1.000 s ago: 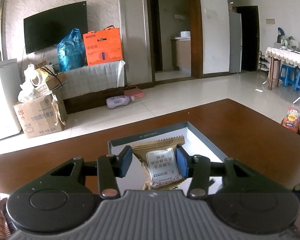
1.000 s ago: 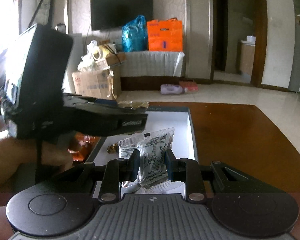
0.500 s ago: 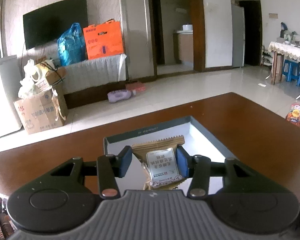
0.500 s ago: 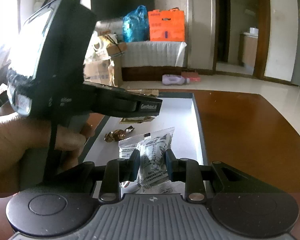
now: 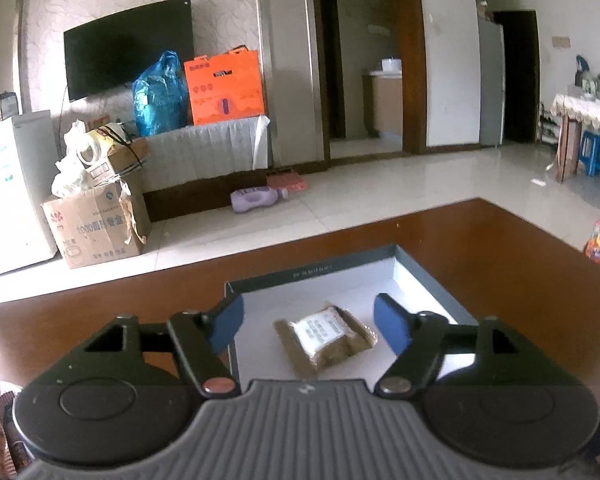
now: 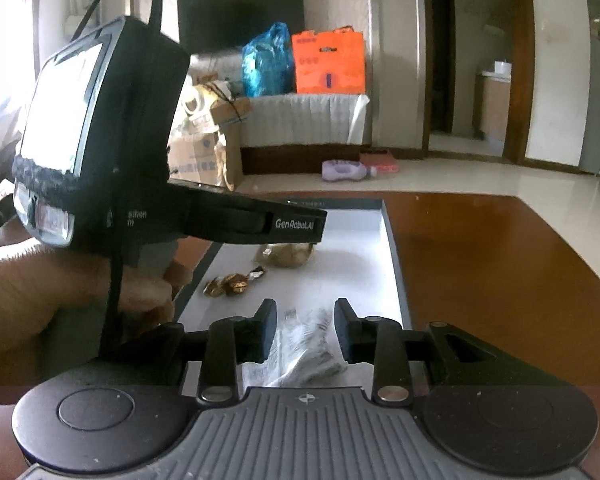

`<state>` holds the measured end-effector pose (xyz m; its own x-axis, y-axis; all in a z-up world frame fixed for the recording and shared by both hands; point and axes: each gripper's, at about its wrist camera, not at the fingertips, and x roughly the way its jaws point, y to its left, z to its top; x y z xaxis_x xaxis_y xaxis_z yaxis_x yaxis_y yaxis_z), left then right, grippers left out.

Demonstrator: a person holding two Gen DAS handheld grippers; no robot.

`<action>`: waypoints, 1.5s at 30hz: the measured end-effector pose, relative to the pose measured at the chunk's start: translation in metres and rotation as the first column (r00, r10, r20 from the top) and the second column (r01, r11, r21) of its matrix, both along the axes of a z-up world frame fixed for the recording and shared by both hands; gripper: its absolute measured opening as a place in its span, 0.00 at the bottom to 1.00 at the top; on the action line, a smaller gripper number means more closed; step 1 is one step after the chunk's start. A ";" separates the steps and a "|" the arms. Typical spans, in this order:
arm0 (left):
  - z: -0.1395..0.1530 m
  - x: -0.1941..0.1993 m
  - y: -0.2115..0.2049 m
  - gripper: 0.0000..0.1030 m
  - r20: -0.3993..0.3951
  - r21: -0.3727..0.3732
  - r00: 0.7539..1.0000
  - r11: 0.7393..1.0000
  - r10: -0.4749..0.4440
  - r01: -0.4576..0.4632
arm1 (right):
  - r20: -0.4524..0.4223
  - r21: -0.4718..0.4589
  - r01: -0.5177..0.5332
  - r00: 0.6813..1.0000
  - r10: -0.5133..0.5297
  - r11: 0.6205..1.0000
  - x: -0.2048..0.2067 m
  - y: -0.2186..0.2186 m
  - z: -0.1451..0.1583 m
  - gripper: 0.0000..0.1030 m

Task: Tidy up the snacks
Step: 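Open both tools to release the packets into the box, then move both tools back over the snack pile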

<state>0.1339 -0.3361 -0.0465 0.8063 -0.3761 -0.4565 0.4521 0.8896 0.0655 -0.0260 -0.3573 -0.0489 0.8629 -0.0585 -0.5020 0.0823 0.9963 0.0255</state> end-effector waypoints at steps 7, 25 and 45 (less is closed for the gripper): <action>0.006 -0.006 0.007 0.84 0.011 -0.015 1.000 1.000 0.020 -0.020 | 0.016 0.005 0.005 1.000 -0.005 1.000 -0.005 -0.001 0.006 0.43; 0.024 -0.043 0.037 0.84 0.031 -0.027 0.997 0.998 0.065 -0.064 | 0.032 -0.012 0.001 0.999 -0.001 1.000 -0.013 0.005 0.020 0.60; -0.038 -0.181 0.183 0.85 -0.048 0.037 0.970 0.971 0.239 -0.237 | 0.062 -0.069 -0.017 0.998 0.021 0.997 -0.020 0.033 0.029 0.65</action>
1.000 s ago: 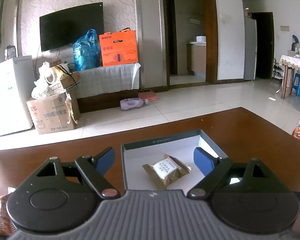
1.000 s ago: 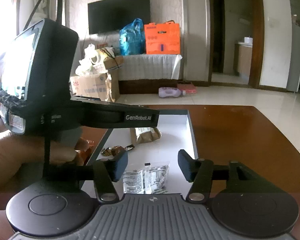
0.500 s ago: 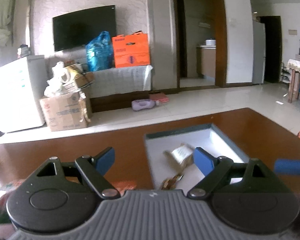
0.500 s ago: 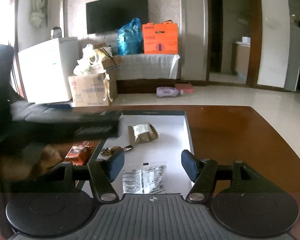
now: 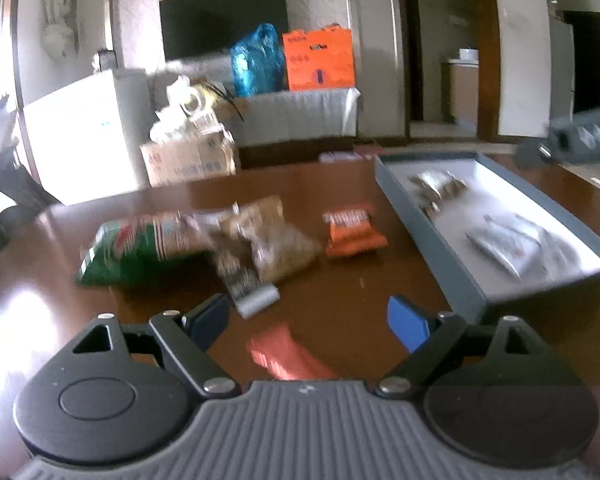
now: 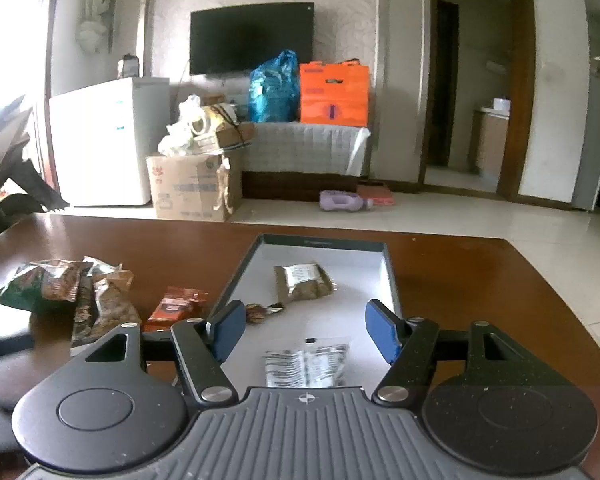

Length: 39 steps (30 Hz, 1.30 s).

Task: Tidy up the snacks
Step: 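Move both tools back over the snack pile, then grasp the silver tube with the right tool while the left tool grasps the red bar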

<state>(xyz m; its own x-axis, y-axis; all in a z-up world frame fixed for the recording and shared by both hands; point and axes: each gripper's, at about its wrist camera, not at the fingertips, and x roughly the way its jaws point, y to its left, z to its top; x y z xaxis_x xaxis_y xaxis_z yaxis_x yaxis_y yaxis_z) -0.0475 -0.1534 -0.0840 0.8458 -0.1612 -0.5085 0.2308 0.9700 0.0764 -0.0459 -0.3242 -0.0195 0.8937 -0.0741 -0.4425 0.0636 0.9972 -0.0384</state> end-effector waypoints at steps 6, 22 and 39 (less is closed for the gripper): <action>-0.025 -0.018 -0.007 0.85 -0.061 0.090 0.997 0.995 -0.040 0.045 | -0.004 -0.016 -0.062 0.998 0.062 0.998 0.002 0.025 0.001 0.65; -0.016 0.041 0.093 0.85 -0.067 0.120 0.988 0.985 0.137 -0.128 | -0.117 -0.051 -0.388 0.918 0.380 0.920 0.063 0.163 -0.032 0.52; -0.019 0.052 0.120 0.85 -0.139 -0.015 0.986 0.995 0.095 -0.098 | -0.230 -0.039 -0.385 0.901 0.367 0.922 0.117 0.217 -0.076 0.46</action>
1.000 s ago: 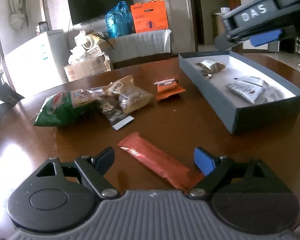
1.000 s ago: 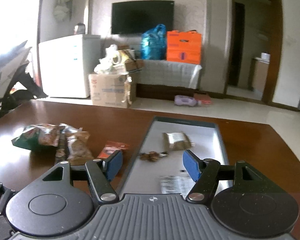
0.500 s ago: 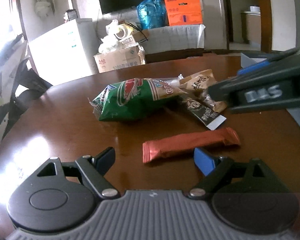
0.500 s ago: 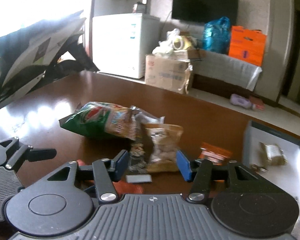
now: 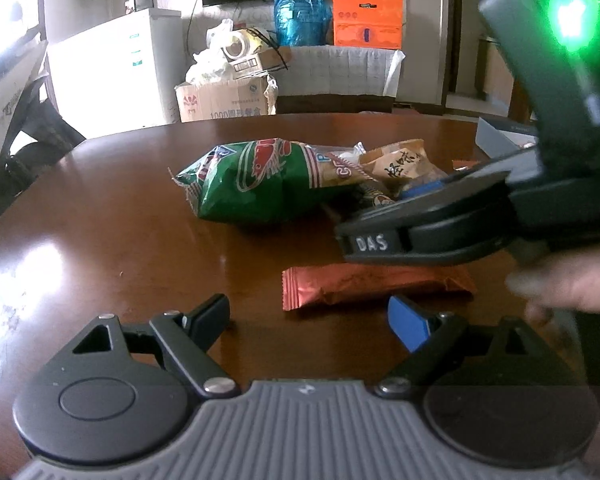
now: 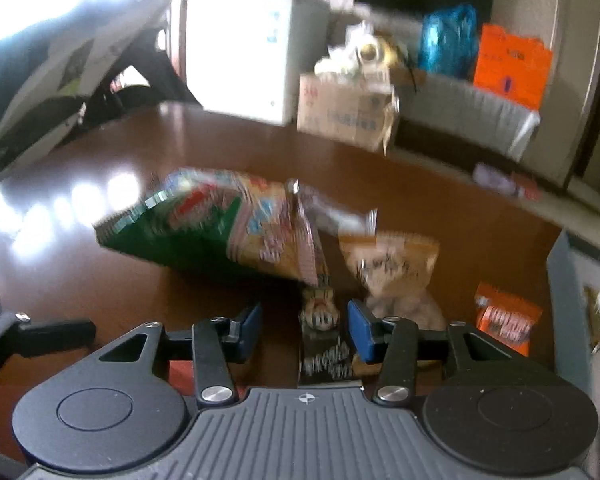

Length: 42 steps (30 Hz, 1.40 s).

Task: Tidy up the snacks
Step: 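Grasp the silver tube with the right tool while the left tool grasps the red bar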

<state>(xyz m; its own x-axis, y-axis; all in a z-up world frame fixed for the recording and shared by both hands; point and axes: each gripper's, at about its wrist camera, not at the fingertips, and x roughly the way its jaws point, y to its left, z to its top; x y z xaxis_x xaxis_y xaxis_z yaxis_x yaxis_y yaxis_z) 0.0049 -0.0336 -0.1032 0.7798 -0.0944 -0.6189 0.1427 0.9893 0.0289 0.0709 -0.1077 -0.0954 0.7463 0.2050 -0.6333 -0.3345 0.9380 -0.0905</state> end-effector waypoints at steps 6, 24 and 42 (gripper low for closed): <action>-0.002 -0.001 -0.003 0.85 0.009 0.007 0.999 1.000 -0.031 0.031 | -0.034 0.044 0.012 0.999 -0.011 0.999 0.000 -0.014 0.002 0.28; 0.000 0.001 -0.039 0.86 0.058 0.202 0.918 0.905 -0.393 0.375 | -0.123 -0.022 -0.032 0.992 0.029 0.999 -0.041 -0.055 0.016 0.27; 0.007 0.063 -0.034 0.83 -0.025 0.234 0.602 0.580 -0.798 0.780 | -0.154 0.001 -0.026 0.988 0.026 1.000 -0.050 -0.074 0.025 0.27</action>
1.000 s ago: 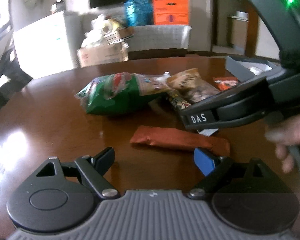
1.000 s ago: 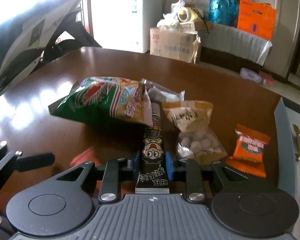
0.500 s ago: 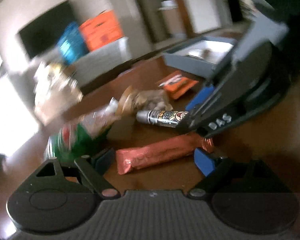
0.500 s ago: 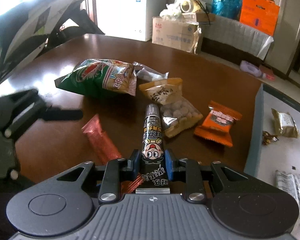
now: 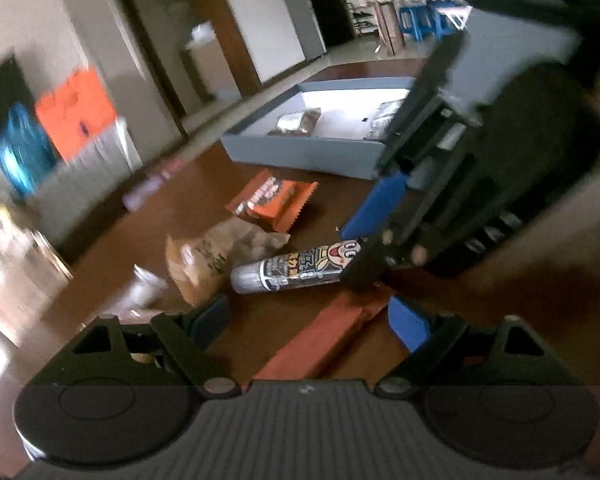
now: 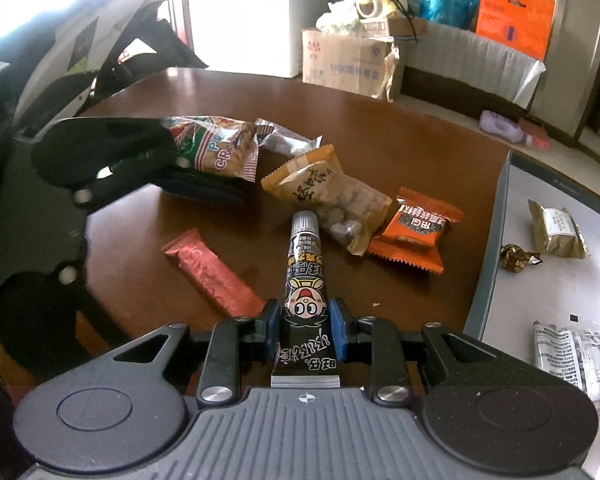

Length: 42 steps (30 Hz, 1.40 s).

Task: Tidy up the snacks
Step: 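Grasp the silver tube with the right tool while the left tool grasps the red bar, then lift the tube and red bar and carry both over the white box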

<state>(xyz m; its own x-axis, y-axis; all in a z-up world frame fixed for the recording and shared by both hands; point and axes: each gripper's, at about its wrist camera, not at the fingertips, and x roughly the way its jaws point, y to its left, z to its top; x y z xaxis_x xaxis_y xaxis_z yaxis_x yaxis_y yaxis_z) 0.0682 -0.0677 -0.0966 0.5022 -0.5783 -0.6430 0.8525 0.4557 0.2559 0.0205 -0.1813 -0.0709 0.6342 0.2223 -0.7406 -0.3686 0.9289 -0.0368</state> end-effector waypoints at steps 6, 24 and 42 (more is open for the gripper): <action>-0.012 -0.012 0.027 0.51 -0.161 -0.186 0.978 0.969 0.136 -0.166 | -0.006 -0.007 -0.004 1.000 0.004 1.000 0.001 0.002 -0.001 0.27; -0.011 -0.072 0.021 0.36 -0.033 -0.184 0.635 0.620 0.772 -0.763 | 0.068 -0.034 0.091 0.994 -0.089 0.995 -0.031 0.025 -0.015 0.28; -0.010 -0.069 0.022 0.18 -0.130 -0.211 0.652 0.621 0.747 -0.755 | 0.099 -0.052 0.075 0.993 -0.069 0.996 -0.030 0.036 -0.016 0.26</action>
